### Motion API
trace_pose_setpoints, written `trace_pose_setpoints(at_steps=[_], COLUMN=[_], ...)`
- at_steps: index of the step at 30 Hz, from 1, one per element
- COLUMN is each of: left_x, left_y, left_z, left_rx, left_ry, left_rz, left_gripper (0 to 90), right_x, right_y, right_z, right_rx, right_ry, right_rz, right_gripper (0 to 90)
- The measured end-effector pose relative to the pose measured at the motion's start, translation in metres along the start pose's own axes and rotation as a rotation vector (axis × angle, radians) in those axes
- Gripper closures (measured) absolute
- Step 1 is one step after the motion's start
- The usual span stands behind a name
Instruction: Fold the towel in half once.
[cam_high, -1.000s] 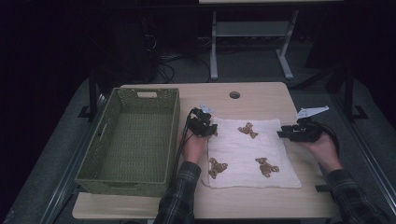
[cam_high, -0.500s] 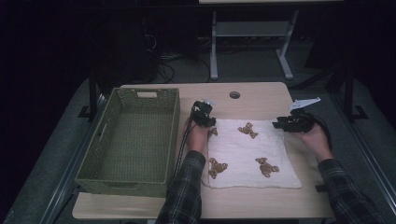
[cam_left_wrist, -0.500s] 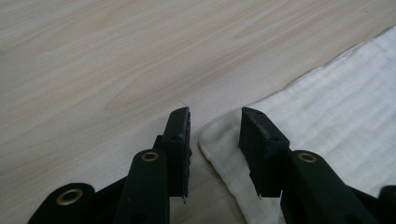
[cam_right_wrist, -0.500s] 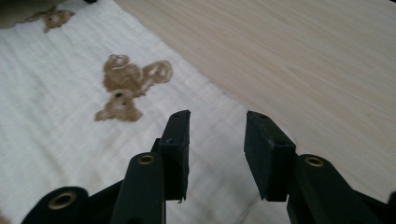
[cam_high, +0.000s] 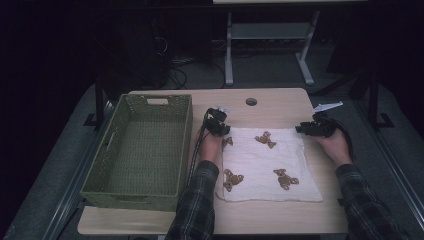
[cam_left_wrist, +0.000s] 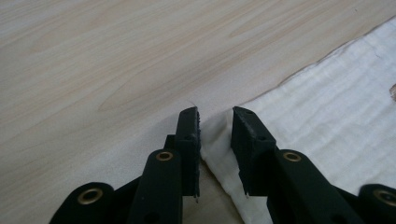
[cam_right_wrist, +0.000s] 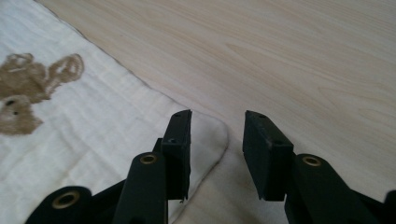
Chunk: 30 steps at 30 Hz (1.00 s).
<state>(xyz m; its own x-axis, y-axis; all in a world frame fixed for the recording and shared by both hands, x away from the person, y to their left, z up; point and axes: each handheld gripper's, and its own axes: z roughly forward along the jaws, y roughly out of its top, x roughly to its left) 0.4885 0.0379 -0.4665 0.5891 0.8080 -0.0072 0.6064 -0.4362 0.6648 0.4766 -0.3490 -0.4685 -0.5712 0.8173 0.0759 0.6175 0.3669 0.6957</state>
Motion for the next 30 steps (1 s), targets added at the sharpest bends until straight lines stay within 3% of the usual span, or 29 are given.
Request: trace_pose_setpoints(at_steps=[4,8,12,14,20,25,30], left_x=[-0.001,-0.003,-0.002,-0.003,0.001,0.0,-0.004], left_y=[0.0,0.001,0.001,0.002,0.009,0.011,0.006], left_z=[0.0,0.001,0.001,0.0,-0.01,-0.017,-0.027], left_rx=[-0.004,-0.002,-0.001,0.0,-0.064,-0.074,-0.098], left_ry=[-0.011,-0.015,-0.009,0.017,0.037,0.015,-0.006], left_rz=[0.011,0.014,-0.016,-0.021,-0.033,-0.042,-0.056], left_gripper=[77.6,84.6,86.0,86.1,86.2,86.0,86.1], right_x=[0.0,0.001,0.005,0.005,0.006,0.01,0.012], right_y=[-0.001,-0.003,-0.001,0.001,0.018,0.023,0.014], right_z=[0.007,0.006,0.006,0.003,-0.02,-0.031,-0.038], right_rx=[0.001,-0.005,0.003,-0.011,-0.102,-0.128,-0.121], right_ry=[-0.01,-0.005,-0.026,-0.037,-0.047,-0.049,-0.039], right_rz=[-0.004,0.009,-0.001,0.001,-0.025,-0.044,-0.049], right_gripper=[66.1,84.8,86.8,87.0,87.2,87.2,87.1])
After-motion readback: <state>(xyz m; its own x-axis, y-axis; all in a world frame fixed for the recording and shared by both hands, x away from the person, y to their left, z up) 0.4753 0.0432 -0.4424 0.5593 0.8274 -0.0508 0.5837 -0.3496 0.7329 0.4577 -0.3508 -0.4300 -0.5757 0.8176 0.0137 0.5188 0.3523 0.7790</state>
